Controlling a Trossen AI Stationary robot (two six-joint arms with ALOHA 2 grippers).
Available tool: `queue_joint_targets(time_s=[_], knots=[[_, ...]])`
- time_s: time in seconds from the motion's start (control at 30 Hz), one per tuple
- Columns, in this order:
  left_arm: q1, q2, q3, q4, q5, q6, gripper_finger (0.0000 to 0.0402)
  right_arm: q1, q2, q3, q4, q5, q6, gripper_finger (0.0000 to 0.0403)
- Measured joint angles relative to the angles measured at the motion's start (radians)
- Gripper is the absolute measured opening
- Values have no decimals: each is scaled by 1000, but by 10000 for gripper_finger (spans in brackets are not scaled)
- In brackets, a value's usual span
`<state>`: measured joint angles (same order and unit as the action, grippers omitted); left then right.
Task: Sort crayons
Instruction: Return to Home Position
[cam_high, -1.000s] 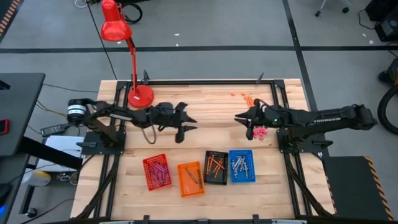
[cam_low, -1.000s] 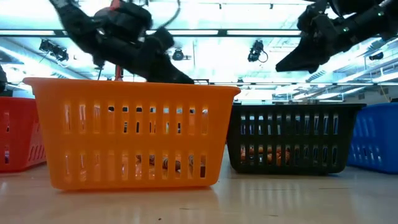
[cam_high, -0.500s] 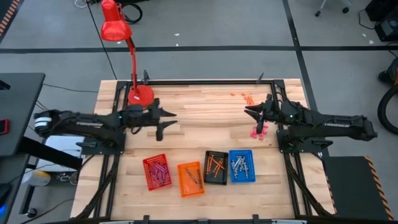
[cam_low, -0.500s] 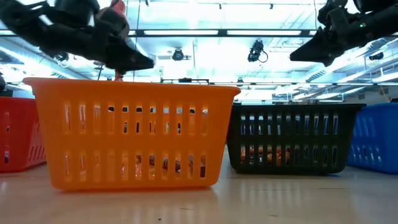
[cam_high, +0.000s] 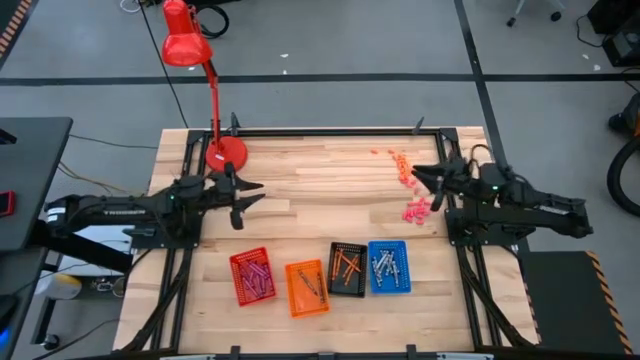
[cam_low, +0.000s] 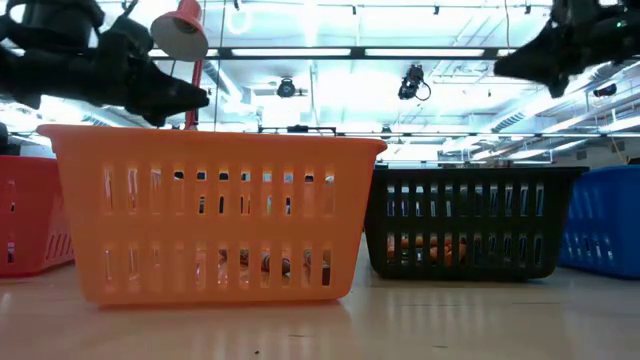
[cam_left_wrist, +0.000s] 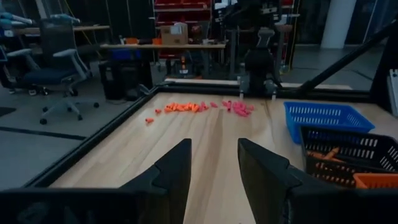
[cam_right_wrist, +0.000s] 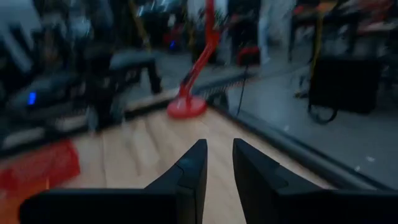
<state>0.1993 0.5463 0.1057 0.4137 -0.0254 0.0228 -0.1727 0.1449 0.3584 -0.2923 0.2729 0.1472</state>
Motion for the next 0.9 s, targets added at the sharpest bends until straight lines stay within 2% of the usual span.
queue_joint_targets(time_s=[0.13,0.27,0.47,0.57,0.67,0.9], knots=[[0,-92,-35,-28,0,-10,142,0,-71,0,38,65,17,82],[0,-214,-35,-137,0,-10,142,0,-138,0,22,85,-15,82],[0,-447,-35,-333,-1,-16,142,0,-144,1,21,51,-79,82],[0,-549,-35,-434,-1,-33,142,0,-143,1,22,69,-76,82],[-5,-535,-24,-500,14,-49,142,0,-143,1,17,68,-43,82],[-13,-536,-28,-475,22,-39,142,0,-143,-20,49,73,44,82]])
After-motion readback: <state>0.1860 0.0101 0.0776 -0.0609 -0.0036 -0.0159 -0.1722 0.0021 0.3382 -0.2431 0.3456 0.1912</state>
